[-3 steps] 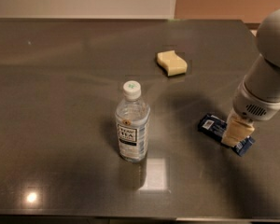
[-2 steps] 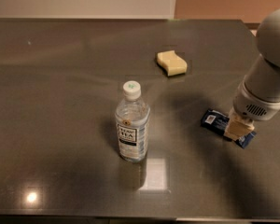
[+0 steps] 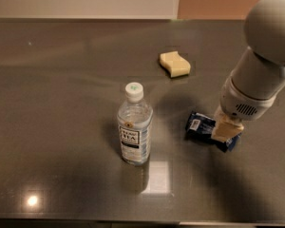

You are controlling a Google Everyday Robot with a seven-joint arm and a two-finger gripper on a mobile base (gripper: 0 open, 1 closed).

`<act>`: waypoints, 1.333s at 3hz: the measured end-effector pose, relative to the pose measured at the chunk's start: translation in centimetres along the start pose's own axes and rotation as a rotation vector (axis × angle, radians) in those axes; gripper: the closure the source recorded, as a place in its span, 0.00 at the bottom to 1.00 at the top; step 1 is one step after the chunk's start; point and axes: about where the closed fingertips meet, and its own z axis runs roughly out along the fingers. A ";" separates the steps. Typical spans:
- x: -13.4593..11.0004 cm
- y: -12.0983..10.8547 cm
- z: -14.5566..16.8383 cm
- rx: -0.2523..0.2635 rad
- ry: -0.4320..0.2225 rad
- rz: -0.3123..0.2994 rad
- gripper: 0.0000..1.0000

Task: Move rxbar blueberry near blue plastic bottle

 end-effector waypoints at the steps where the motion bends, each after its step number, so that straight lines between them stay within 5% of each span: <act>1: -2.8 2.5 -0.2 -0.035 -0.015 -0.115 1.00; 3: -6.4 7.0 0.0 -0.094 -0.023 -0.282 1.00; 4: -7.1 7.3 -0.2 -0.097 -0.023 -0.308 0.84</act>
Offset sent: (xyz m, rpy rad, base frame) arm -0.0562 0.0980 -0.0039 0.0167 0.0873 0.3578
